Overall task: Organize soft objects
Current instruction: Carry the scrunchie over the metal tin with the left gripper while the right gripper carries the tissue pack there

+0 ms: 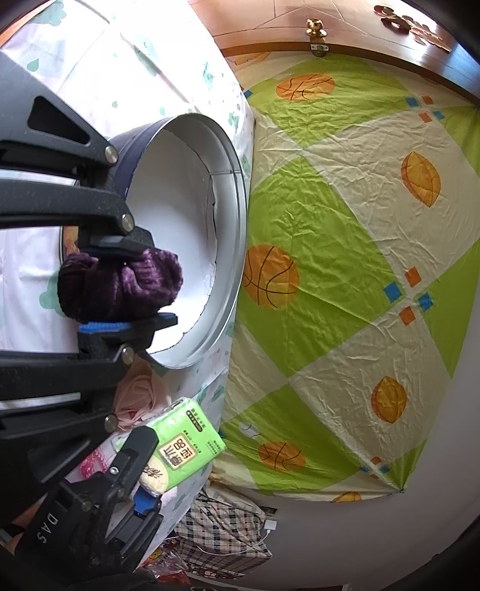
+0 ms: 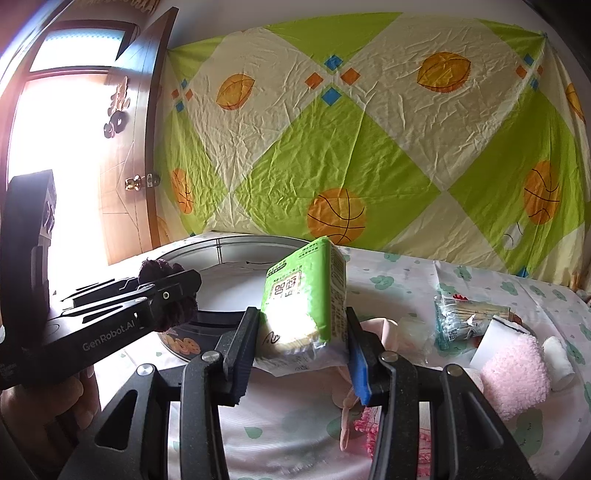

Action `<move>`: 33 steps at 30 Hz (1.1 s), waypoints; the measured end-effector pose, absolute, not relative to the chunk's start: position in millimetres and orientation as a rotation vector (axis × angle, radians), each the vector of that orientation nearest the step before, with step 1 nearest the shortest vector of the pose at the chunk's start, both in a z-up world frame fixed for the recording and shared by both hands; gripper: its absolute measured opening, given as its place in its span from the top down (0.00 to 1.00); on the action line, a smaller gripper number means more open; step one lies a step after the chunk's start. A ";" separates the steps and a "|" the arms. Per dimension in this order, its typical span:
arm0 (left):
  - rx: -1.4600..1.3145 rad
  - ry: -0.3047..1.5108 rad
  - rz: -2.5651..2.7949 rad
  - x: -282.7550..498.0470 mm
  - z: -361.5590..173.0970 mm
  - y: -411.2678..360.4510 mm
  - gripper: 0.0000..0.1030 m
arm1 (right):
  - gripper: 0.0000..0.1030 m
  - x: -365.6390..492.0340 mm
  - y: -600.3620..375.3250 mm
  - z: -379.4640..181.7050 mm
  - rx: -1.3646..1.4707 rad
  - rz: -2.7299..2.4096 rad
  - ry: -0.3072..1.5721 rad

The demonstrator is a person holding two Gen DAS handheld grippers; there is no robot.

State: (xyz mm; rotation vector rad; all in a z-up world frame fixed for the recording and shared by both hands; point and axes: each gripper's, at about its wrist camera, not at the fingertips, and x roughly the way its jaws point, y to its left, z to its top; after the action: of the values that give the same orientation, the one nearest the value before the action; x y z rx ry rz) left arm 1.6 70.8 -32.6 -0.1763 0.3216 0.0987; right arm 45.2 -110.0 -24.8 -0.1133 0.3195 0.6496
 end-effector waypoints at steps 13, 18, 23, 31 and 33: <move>-0.194 0.337 0.126 2.6 -28.5 89.2 0.77 | 0.55 47.8 -98.3 -15.2 -0.116 0.696 0.335; -0.206 0.347 0.127 4.2 -26.7 95.4 0.77 | 0.55 48.4 -93.5 -11.1 -0.127 0.701 0.325; -0.214 0.362 0.130 8.3 -23.3 103.8 0.77 | 0.55 53.1 -90.3 -3.5 -0.129 0.711 0.323; -0.192 0.401 0.129 23.1 -16.2 115.2 0.77 | 0.55 73.5 -77.2 5.3 -0.139 0.729 0.348; -0.197 0.426 0.124 33.0 -15.0 122.6 0.77 | 0.55 82.3 -71.5 9.9 -0.144 0.734 0.356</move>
State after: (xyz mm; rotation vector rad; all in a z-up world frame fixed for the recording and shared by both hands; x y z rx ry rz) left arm 33.0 122.6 -15.0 -0.1965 0.4262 0.1242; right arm 82.3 -71.5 9.9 -0.1436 0.3562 0.7345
